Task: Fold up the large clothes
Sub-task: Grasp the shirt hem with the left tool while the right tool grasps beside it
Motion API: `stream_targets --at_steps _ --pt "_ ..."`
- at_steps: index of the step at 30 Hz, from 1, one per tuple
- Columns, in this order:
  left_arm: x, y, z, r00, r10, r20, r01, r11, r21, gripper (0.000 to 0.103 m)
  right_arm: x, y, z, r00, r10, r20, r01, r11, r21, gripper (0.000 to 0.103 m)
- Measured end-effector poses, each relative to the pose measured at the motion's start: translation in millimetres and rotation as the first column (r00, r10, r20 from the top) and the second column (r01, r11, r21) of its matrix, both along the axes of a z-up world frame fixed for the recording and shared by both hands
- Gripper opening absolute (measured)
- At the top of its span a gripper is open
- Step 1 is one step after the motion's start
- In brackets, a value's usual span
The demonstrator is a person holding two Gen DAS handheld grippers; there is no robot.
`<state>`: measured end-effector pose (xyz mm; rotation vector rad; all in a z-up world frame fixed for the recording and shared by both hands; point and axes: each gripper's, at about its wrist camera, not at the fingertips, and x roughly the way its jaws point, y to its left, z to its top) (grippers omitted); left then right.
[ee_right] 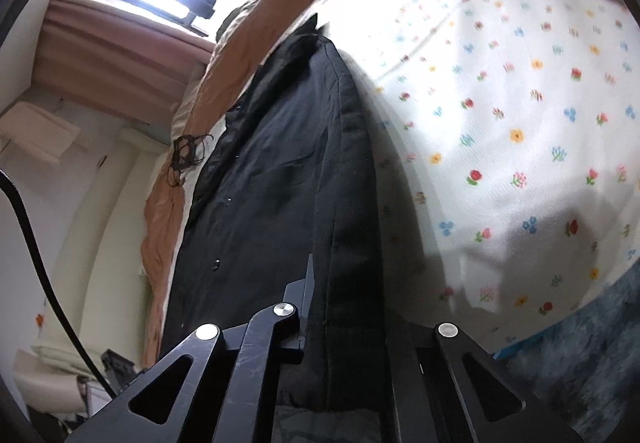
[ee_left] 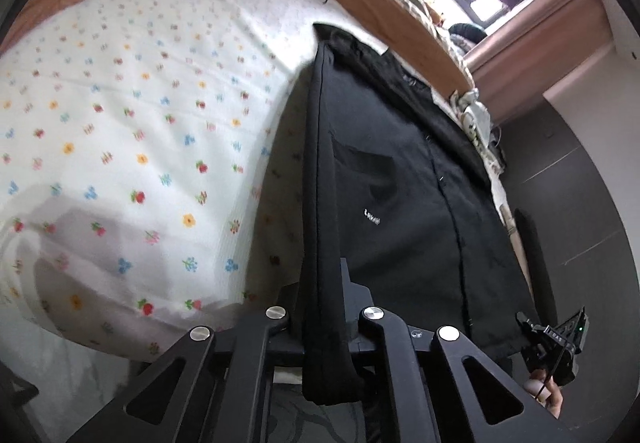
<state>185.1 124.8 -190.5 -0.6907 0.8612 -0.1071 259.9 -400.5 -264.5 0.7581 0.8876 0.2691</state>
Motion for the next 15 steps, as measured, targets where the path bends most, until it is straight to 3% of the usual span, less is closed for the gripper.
stream_targets --at_steps 7,15 --pt "-23 8 27 0.998 0.005 0.065 -0.005 1.000 0.000 0.006 -20 10 32 0.999 0.032 0.044 -0.030 0.999 -0.036 0.005" --pt "-62 14 38 0.994 0.019 0.105 -0.017 1.000 -0.022 0.006 -54 23 53 0.991 0.101 0.089 -0.093 0.991 -0.092 0.005"
